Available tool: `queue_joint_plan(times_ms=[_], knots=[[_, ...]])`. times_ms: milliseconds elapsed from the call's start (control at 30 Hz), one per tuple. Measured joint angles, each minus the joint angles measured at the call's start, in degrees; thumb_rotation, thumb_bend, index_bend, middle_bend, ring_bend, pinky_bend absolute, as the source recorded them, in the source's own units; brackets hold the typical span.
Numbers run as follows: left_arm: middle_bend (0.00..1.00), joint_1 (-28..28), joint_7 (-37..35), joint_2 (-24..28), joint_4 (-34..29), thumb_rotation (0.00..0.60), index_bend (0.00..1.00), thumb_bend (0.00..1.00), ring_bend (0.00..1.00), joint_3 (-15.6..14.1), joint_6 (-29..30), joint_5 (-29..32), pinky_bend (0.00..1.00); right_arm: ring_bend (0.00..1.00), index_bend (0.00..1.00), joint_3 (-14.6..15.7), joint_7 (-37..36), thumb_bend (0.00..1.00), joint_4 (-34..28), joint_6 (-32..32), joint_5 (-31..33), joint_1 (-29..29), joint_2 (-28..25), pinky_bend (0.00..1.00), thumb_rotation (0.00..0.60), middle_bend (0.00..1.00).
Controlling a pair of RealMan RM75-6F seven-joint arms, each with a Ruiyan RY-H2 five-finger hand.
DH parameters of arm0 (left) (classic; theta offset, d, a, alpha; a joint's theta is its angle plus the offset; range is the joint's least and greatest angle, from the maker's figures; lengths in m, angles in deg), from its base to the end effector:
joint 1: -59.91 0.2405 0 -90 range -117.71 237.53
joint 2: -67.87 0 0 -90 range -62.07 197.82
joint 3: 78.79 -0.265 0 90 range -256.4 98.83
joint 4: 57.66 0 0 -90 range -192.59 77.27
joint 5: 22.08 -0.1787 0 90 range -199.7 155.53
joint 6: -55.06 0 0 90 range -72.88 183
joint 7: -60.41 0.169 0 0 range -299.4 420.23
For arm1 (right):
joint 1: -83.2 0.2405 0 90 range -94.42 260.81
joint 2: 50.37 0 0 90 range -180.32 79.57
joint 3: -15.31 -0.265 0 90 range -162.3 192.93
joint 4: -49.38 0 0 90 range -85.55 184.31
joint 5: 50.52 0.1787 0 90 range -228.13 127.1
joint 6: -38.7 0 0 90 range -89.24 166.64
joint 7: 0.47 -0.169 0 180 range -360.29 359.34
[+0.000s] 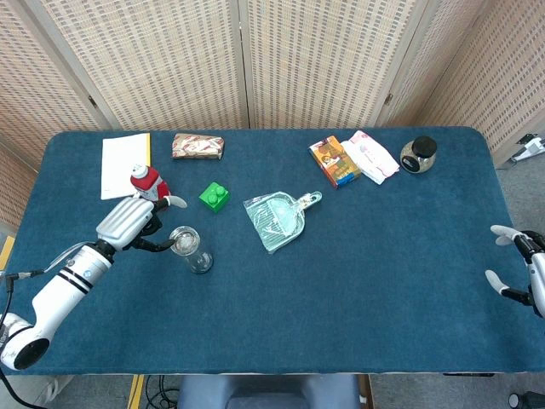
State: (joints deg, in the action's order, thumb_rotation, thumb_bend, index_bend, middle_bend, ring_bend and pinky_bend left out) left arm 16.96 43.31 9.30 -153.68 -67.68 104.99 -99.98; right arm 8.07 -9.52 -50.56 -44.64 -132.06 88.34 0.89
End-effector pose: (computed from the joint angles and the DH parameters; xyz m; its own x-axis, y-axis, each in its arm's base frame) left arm -0.1399 0.3758 0.1561 0.2604 0.3014 0.9172 0.9044 -0.4088 -0.1224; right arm -0.2915 -0.2169 0.2620 0.3200 0.0575 0.9457 -0.9473 0.0367 0.3183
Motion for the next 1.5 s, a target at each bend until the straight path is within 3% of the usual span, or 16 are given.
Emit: queue_joint_plan(times_ms=[333, 700, 1033, 1500], knots=[[0.99, 0.5, 0.4, -0.2, -0.1, 0.600, 0.23, 0.27, 0.98, 0.5, 1.3, 1.1, 1.00, 0.24, 0.26, -0.2, 0.0, 0.22, -0.1, -0.2, 0.2, -0.1, -0.3, 0.33, 0.600, 0.37], [0.86, 2.1, 6.6, -0.7, -0.4, 0.600, 0.23, 0.28, 0.85, 0.9, 4.0, 5.7, 1.00, 0.24, 0.26, -1.5, 1.3, 0.22, -0.8, -0.4, 2.6, 0.1, -0.9, 0.33, 0.600, 0.37], [0.77, 4.2, 11.3, -0.7, -1.5, 0.600, 0.37, 0.39, 0.74, 1.2, 6.8, 9.5, 1.00, 0.24, 0.26, -2.8, 1.6, 0.22, -0.9, -0.6, 4.7, 0.3, -1.1, 0.33, 0.600, 0.37], [0.80, 7.4, 14.4, -1.3, -2.3, 0.600, 0.38, 0.47, 0.79, 0.1, 9.6, 11.2, 1.00, 0.24, 0.26, -3.9, 1.2, 0.25, -1.1, -0.1, 6.4, 0.4, -2.0, 0.33, 0.600, 0.37]])
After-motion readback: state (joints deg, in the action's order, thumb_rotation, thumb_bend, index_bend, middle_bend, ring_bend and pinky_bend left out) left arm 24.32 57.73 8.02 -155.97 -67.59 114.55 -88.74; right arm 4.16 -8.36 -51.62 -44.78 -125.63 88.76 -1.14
